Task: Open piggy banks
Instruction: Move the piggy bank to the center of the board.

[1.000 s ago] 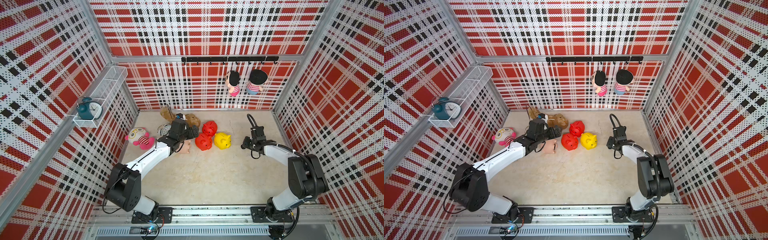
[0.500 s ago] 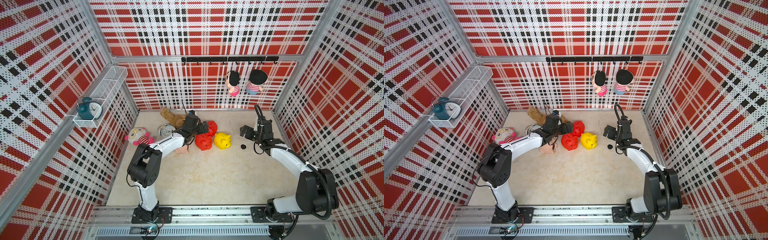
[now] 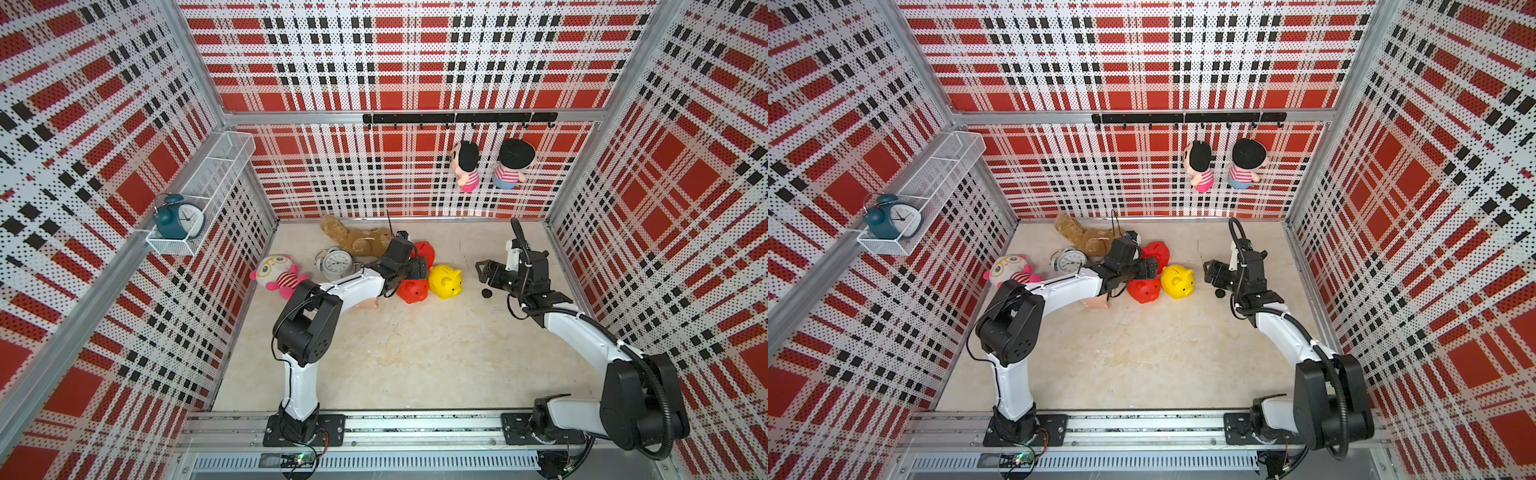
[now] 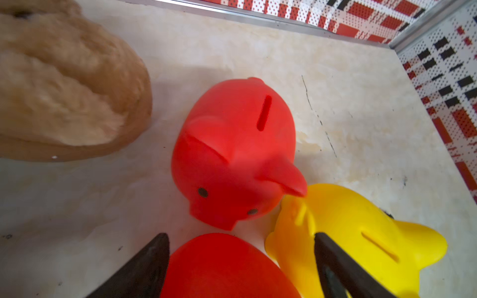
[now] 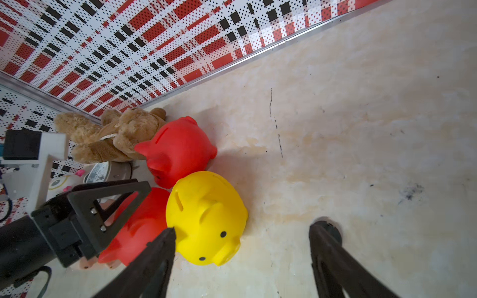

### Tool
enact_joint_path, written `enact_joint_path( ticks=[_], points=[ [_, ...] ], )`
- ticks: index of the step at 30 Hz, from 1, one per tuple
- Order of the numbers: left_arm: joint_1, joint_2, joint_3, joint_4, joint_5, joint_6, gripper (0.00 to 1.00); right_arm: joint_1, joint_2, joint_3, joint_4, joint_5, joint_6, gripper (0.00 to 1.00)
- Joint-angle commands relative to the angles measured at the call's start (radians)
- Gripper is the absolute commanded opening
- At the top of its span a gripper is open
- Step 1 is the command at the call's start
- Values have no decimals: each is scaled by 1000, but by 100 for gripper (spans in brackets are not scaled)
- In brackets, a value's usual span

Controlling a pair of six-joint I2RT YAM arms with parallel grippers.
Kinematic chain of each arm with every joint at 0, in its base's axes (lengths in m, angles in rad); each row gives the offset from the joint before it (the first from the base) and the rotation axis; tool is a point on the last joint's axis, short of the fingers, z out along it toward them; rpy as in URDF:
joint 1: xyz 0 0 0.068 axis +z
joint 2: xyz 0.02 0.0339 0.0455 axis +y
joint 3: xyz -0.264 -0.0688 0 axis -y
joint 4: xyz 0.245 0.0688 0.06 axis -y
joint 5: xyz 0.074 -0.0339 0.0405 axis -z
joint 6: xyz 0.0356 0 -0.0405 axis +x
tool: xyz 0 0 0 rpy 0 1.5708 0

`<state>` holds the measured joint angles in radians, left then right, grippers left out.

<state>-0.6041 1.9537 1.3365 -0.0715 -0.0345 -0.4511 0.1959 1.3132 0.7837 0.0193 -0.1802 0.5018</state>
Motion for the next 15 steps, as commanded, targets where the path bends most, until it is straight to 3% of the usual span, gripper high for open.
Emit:
enact_joint_path(
  ticks=[1, 9, 15],
  points=[
    [-42, 8, -16, -68, 31, 61, 87, 71, -16, 22, -6, 24, -47, 72],
    [-118, 15, -18, -151, 76, 168, 86, 156, 45, 23, -3, -29, -40, 51],
    [-172, -35, -25, -136, 136, 170, 94, 208, 81, -16, 39, -52, -20, 30]
  ],
)
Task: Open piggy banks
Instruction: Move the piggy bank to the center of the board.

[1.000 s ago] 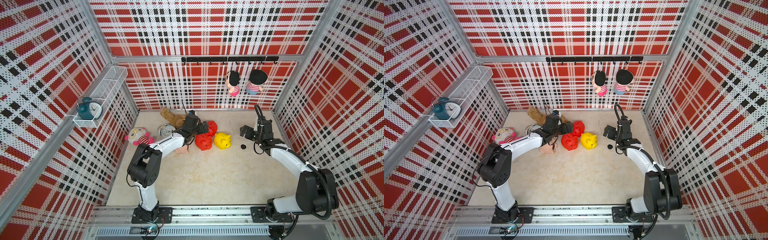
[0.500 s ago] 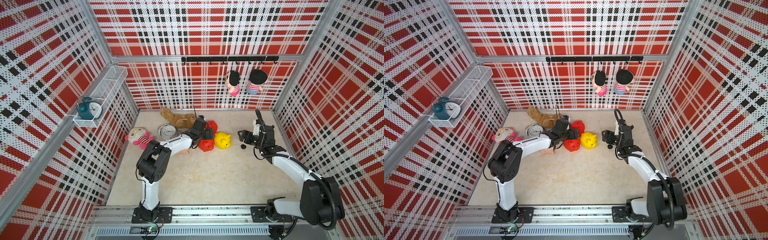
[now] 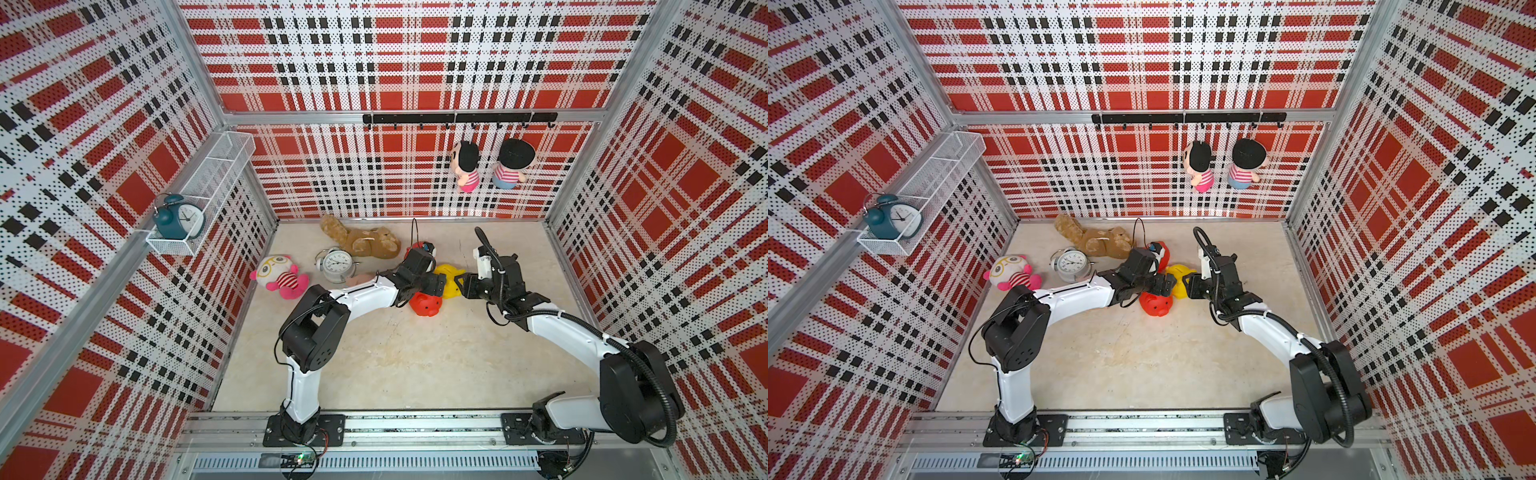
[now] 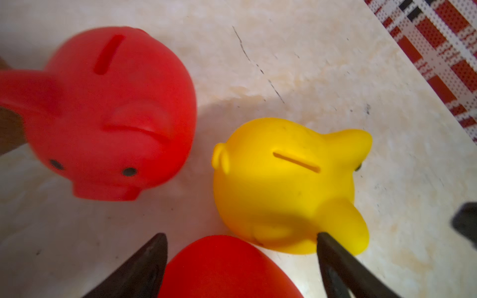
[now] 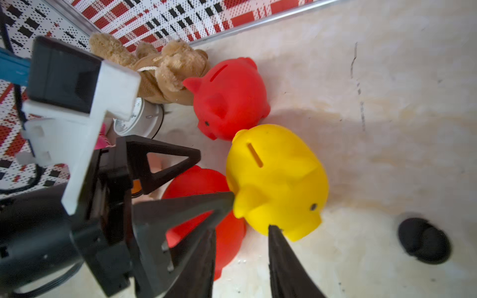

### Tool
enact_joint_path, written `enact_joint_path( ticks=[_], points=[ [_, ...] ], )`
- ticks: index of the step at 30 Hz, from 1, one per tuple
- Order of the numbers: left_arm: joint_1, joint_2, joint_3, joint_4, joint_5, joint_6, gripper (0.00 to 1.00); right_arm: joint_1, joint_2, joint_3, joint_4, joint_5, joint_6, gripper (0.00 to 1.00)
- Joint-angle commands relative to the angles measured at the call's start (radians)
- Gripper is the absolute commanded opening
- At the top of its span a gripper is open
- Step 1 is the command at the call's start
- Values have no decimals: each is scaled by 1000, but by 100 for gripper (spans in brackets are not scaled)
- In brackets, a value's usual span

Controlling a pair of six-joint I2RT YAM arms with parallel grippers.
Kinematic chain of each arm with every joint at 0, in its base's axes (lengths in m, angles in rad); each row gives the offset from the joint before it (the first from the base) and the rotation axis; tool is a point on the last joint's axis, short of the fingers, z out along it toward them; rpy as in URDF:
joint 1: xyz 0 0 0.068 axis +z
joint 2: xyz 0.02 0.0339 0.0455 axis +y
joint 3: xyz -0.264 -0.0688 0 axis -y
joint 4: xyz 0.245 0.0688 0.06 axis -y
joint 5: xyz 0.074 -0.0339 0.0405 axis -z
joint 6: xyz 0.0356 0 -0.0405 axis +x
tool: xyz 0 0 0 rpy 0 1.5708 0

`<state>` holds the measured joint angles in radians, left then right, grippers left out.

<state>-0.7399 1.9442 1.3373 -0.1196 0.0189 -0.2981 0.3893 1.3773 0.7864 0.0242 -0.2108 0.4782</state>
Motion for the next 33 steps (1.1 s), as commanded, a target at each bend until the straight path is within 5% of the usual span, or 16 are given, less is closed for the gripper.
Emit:
enact_joint_path(
  ticks=[1, 6, 15, 24, 33],
  points=[
    [-36, -46, -31, -70, 107, 5, 95, 22, 27, -20, 36, -28, 4, 26],
    [10, -179, -97, 35, 113, -105, 99, 60, 69, -28, 48, -14, 12, 24],
    [157, -432, -443, 356, 119, -398, 98, 94, 141, -35, 101, -38, 39, 22],
    [73, -519, -597, 376, -54, -555, 98, 231, 131, -62, 114, -61, 119, 20],
    [-45, -438, -643, 414, -126, -697, 98, 275, 78, -159, 141, -62, 186, 20]
  ],
)
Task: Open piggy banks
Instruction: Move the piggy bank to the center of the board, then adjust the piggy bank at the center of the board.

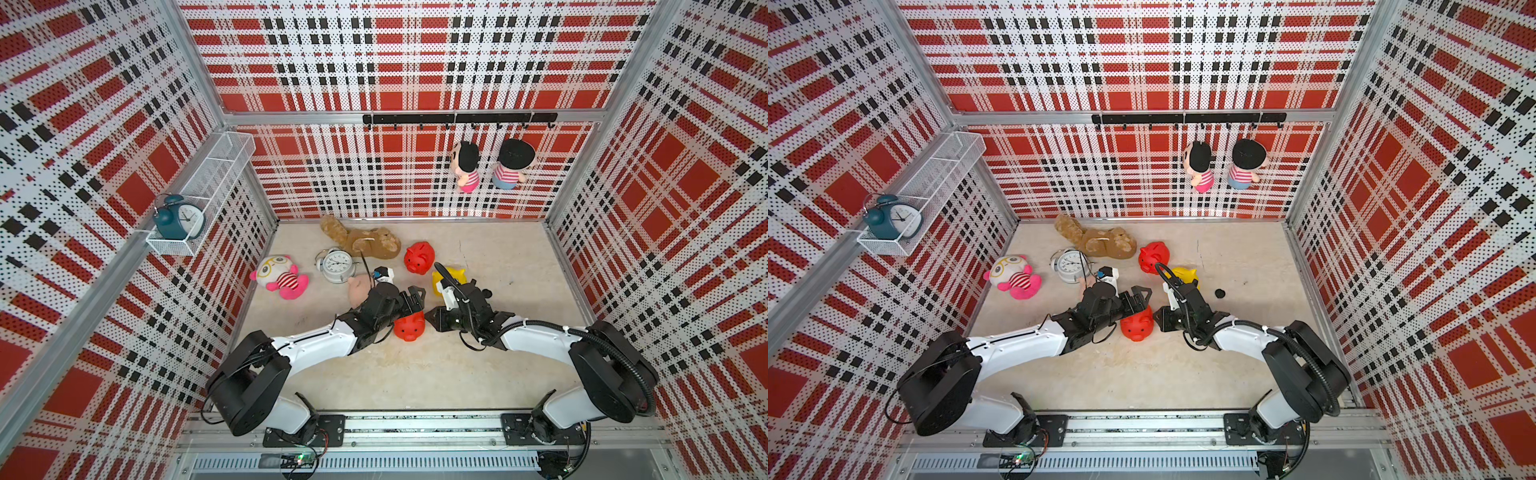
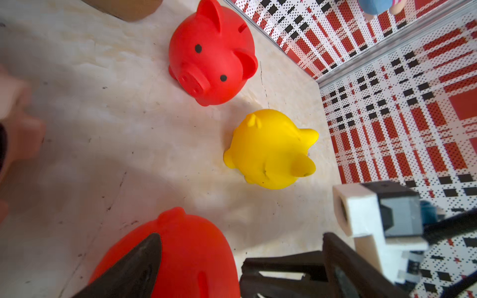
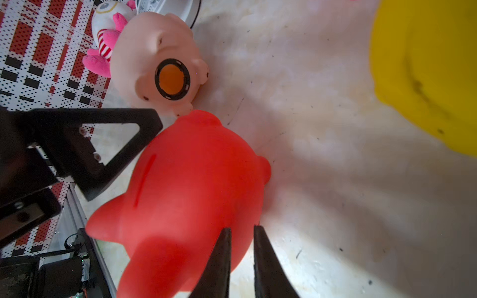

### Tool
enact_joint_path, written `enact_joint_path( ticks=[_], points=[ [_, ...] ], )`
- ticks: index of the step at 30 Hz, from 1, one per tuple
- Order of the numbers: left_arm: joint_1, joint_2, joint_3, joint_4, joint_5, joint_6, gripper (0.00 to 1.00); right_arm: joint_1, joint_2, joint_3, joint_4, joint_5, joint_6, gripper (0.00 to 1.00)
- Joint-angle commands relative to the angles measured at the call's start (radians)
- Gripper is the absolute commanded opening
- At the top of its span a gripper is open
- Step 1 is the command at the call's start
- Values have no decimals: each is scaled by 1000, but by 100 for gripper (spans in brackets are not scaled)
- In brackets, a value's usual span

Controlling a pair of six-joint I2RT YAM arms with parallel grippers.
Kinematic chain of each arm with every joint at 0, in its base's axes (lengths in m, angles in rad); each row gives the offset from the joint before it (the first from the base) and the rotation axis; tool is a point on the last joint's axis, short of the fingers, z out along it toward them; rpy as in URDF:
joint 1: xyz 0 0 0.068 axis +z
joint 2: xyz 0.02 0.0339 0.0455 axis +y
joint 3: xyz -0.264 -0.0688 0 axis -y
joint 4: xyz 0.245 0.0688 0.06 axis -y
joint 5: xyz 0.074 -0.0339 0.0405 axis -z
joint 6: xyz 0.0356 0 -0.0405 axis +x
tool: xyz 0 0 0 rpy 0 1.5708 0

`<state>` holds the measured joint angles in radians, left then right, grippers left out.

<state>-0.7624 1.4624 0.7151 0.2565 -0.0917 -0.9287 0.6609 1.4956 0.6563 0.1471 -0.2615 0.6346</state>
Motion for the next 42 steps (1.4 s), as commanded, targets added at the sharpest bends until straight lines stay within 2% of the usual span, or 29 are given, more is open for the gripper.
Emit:
enact_joint_path(
  ticks=[1, 8, 12, 17, 22, 26, 32, 34, 40, 42],
  points=[
    [-24, 60, -20, 58, -5, -70, 98, 6, -49, -41, 27, -19, 35, 19],
    [-50, 215, 92, 182, 98, -31, 98, 17, -94, -126, 105, -50, 80, 19],
    [-33, 212, 124, 185, 121, 12, 98, 17, -118, -147, 110, -29, 85, 19],
    [14, 93, 26, 175, 100, 53, 98, 16, -113, -160, 105, -10, 67, 19],
    [16, 19, -104, 209, 24, 80, 98, 16, -75, -158, 154, -18, 58, 19],
    [1, 20, -195, 346, 0, 46, 98, 16, -31, -144, 184, -45, 65, 19],
    [-35, 92, -225, 454, -33, 34, 100, 17, -8, -138, 210, -45, 78, 18],
    [-34, 117, -244, 515, -29, 16, 96, 16, -10, -137, 218, -43, 80, 17],
    [10, 220, -347, 786, 41, -105, 65, 17, -36, -127, 209, -30, 79, 15],
    [36, 256, -396, 906, 65, -158, 59, 17, -47, -119, 198, -25, 76, 15]
  ],
)
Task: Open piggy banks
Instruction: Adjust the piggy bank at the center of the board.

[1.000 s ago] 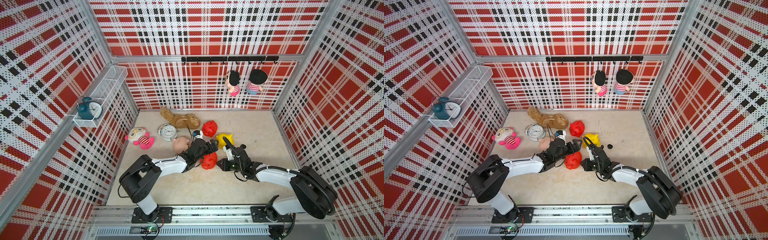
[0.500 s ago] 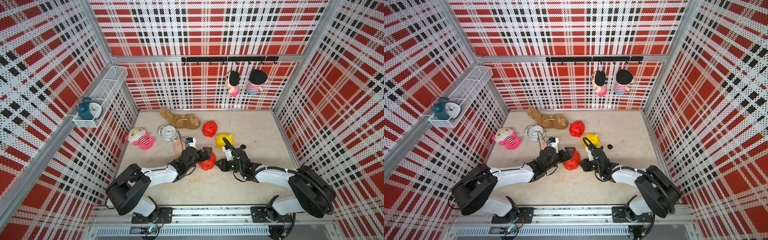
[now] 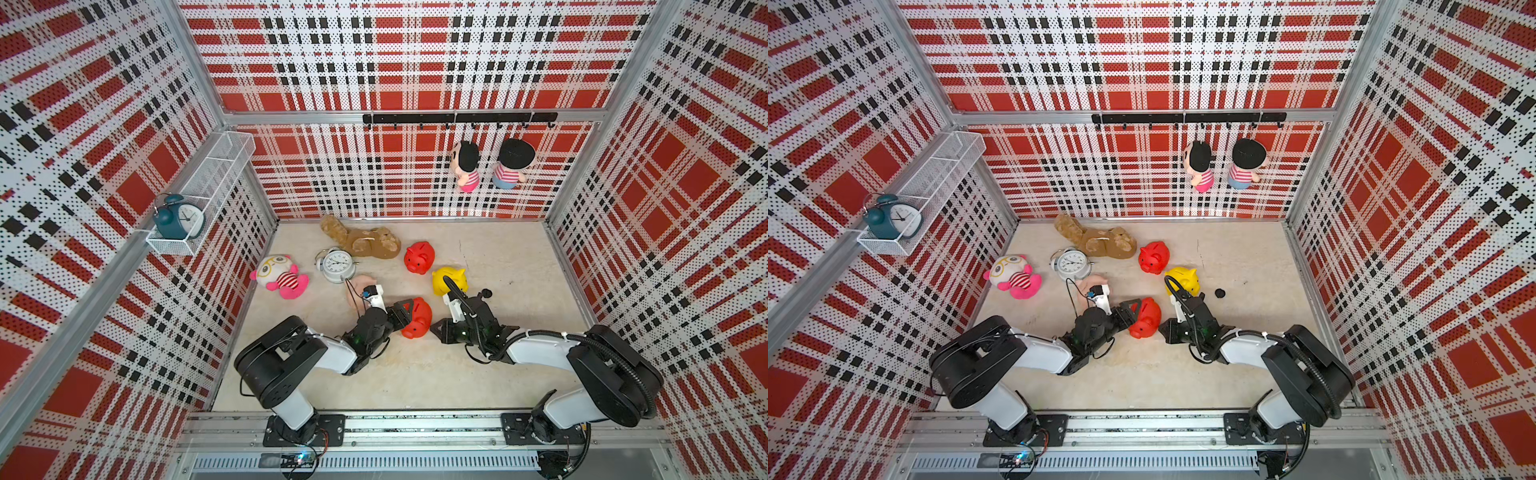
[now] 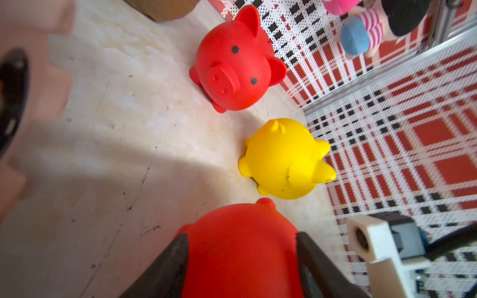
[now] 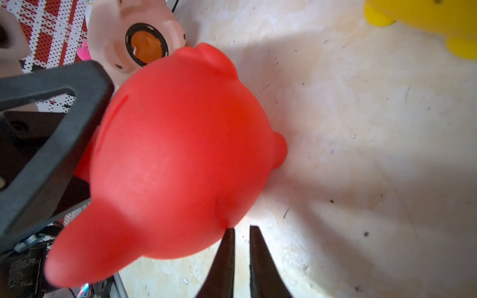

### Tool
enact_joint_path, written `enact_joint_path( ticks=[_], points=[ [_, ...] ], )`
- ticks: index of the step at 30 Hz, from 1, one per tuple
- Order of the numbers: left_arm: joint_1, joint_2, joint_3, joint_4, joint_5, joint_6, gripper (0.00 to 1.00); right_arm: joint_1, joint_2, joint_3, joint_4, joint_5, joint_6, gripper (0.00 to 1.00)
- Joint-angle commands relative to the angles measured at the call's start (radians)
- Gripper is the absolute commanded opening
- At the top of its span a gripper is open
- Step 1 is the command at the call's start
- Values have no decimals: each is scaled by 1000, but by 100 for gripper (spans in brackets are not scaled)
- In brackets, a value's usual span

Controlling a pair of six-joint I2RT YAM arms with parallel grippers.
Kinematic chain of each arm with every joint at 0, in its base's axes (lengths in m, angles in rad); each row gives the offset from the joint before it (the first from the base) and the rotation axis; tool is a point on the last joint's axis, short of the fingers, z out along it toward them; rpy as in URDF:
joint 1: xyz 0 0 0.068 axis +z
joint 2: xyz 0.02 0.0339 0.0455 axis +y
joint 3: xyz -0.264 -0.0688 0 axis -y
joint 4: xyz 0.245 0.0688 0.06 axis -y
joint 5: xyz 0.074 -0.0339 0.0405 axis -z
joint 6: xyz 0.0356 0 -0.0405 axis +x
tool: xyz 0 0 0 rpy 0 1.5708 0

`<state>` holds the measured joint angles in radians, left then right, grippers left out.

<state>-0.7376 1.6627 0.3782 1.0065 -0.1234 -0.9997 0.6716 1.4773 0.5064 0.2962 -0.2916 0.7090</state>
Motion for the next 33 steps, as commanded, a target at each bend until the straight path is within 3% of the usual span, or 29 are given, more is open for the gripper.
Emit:
enact_joint_path(
  ticks=[1, 7, 14, 21, 27, 33],
  points=[
    [25, 73, -84, 210, 106, -115, 58, 6, -34, 38, 42, 8, -1, 15],
    [80, 123, -169, 357, 123, -209, 55, 6, -51, 93, 15, 6, -19, 15],
    [116, 145, -183, 353, 132, -276, 53, 7, -23, 171, 18, -15, -34, 15],
    [137, 105, -193, 310, 133, -293, 59, 11, 60, 220, 81, -72, -6, 17],
    [136, 39, -148, 174, 133, -257, 61, 31, 97, 269, 55, -47, -35, 35],
    [128, -1, -123, 108, 128, -236, 62, 31, 67, 268, -8, 18, -89, 44]
  ],
)
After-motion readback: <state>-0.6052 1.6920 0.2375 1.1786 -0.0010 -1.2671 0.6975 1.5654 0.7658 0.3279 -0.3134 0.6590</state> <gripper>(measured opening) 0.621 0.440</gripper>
